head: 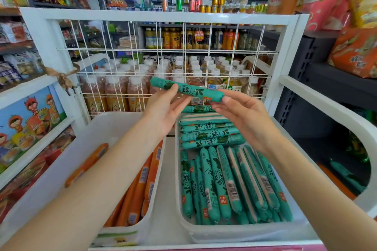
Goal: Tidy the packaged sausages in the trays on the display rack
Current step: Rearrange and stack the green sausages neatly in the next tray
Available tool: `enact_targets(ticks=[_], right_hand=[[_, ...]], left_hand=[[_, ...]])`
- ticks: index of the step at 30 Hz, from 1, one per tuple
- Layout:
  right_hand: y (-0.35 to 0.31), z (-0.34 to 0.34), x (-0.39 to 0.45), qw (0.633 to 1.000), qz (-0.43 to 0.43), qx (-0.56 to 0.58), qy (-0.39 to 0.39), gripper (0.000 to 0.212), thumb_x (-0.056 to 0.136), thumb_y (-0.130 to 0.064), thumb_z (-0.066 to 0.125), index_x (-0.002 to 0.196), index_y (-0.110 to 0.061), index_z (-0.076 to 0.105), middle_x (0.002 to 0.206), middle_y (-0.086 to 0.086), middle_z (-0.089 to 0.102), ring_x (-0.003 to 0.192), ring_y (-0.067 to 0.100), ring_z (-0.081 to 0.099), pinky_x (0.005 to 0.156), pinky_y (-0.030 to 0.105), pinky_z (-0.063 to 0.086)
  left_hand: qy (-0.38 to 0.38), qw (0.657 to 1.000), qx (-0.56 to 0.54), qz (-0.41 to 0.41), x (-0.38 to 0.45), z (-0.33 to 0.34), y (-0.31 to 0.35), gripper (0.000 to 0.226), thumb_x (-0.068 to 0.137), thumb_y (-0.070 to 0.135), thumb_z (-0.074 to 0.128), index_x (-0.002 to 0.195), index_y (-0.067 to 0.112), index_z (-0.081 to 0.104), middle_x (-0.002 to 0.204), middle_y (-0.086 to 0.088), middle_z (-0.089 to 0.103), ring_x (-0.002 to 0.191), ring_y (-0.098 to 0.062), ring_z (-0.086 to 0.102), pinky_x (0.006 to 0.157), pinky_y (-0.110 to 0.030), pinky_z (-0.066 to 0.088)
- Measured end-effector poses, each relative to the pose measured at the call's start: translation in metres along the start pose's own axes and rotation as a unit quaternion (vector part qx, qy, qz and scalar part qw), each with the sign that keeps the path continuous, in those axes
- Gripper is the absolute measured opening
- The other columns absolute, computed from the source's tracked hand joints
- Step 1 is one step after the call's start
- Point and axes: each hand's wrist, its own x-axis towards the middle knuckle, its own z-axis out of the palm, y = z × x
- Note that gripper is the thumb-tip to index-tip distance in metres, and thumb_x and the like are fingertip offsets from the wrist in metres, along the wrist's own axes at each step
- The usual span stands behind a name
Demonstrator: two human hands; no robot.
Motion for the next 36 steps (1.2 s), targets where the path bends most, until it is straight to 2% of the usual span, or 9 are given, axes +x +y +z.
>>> enact_targets(ticks=[6, 12, 17, 19, 22, 24, 31, 34, 36], right_hand=[[0.0, -0.024, 0.02, 0.985, 0.035, -0.024, 0.168, 0.013, 0.085, 0.001, 0.059, 0.093, -0.007, 0.064, 0.092, 0.008, 0.066, 0.078, 0.015, 0.065, 0.076, 0.019, 0.055], [0.014, -0.054, 0.054, 0.946, 0.031, -0.268, 0.177, 0.023, 0.087, 0.004, 0.055, 0.107, -0.005, 0.063, 0.114, 0.014, 0.062, 0.085, 0.018, 0.062, 0.072, 0.016, 0.053], [0.027, -0.055, 0.059, 0.767, -0.025, -0.632, 0.108, 0.025, 0.087, -0.004, 0.059, 0.112, -0.007, 0.064, 0.12, 0.011, 0.061, 0.11, 0.024, 0.054, 0.097, 0.03, 0.038], [0.027, -0.042, 0.047, 0.744, -0.103, -0.651, 0.106, 0.023, 0.088, -0.004, 0.056, 0.109, -0.007, 0.065, 0.115, 0.011, 0.062, 0.108, 0.025, 0.054, 0.099, 0.033, 0.039], [0.036, -0.008, 0.016, 0.764, -0.126, -0.62, -0.13, 0.02, 0.09, -0.008, 0.054, 0.104, -0.012, 0.068, 0.102, -0.001, 0.068, 0.091, 0.01, 0.059, 0.088, 0.019, 0.044], [0.054, 0.009, 0.004, 0.701, -0.047, -0.645, -0.3, 0.023, 0.092, -0.012, 0.051, 0.109, -0.014, 0.066, 0.11, -0.002, 0.067, 0.102, 0.012, 0.056, 0.091, 0.018, 0.038], [0.085, 0.016, 0.005, 0.479, 0.06, -0.805, -0.344, 0.025, 0.097, -0.026, 0.035, 0.106, -0.011, 0.052, 0.118, 0.01, 0.052, 0.114, 0.029, 0.032, 0.089, 0.043, 0.036], [0.086, 0.02, 0.008, 0.487, 0.091, -0.794, -0.353, 0.022, 0.093, -0.029, 0.042, 0.103, -0.01, 0.05, 0.108, 0.012, 0.054, 0.113, 0.029, 0.031, 0.094, 0.047, 0.039], [0.072, 0.015, 0.013, 0.563, 0.085, -0.746, -0.345, 0.03, 0.091, -0.033, 0.049, 0.114, -0.014, 0.05, 0.111, 0.006, 0.054, 0.11, 0.022, 0.033, 0.096, 0.041, 0.037]], left_hand=[[-0.049, 0.973, 0.226, -0.006, 0.003, -0.006, -0.016, 0.014, 0.09, 0.004, 0.052, 0.103, 0.007, 0.056, 0.107, -0.012, 0.063, 0.09, -0.02, 0.066, 0.077, -0.026, 0.056], [-0.014, 0.828, 0.552, 0.096, 0.01, -0.036, -0.016, 0.012, 0.092, 0.013, 0.051, 0.096, 0.02, 0.059, 0.096, 0.01, 0.058, 0.097, -0.009, 0.054, 0.084, -0.026, 0.042], [-0.04, 0.791, 0.602, 0.104, 0.012, -0.046, -0.013, 0.013, 0.092, 0.014, 0.05, 0.094, 0.023, 0.059, 0.102, 0.007, 0.058, 0.098, -0.008, 0.051, 0.079, -0.022, 0.037], [-0.056, 0.77, 0.626, 0.111, 0.012, -0.054, -0.015, 0.013, 0.092, 0.014, 0.05, 0.093, 0.025, 0.059, 0.1, 0.01, 0.057, 0.095, -0.006, 0.051, 0.071, -0.017, 0.038], [-0.09, 0.733, 0.662, 0.127, 0.01, -0.065, -0.016, 0.016, 0.091, 0.013, 0.051, 0.087, 0.027, 0.057, 0.094, 0.012, 0.056, 0.091, -0.005, 0.052, 0.072, -0.017, 0.042], [-0.103, 0.71, 0.682, 0.141, 0.008, -0.068, -0.017, 0.018, 0.091, 0.011, 0.051, 0.085, 0.028, 0.056, 0.095, 0.009, 0.057, 0.092, -0.008, 0.054, 0.081, -0.025, 0.045], [-0.15, 0.655, 0.724, 0.158, -0.003, -0.07, -0.021, 0.014, 0.092, 0.014, 0.049, 0.1, 0.019, 0.059, 0.102, 0.005, 0.059, 0.094, -0.006, 0.055, 0.075, -0.016, 0.044], [-0.159, 0.643, 0.732, 0.16, -0.005, -0.069, -0.023, 0.013, 0.092, 0.014, 0.05, 0.101, 0.019, 0.059, 0.103, 0.008, 0.056, 0.094, -0.003, 0.053, 0.064, -0.009, 0.04], [-0.17, 0.64, 0.732, 0.161, -0.007, -0.07, -0.022, 0.015, 0.091, 0.014, 0.051, 0.103, 0.017, 0.06, 0.106, 0.007, 0.057, 0.095, -0.002, 0.051, 0.065, -0.008, 0.041]])
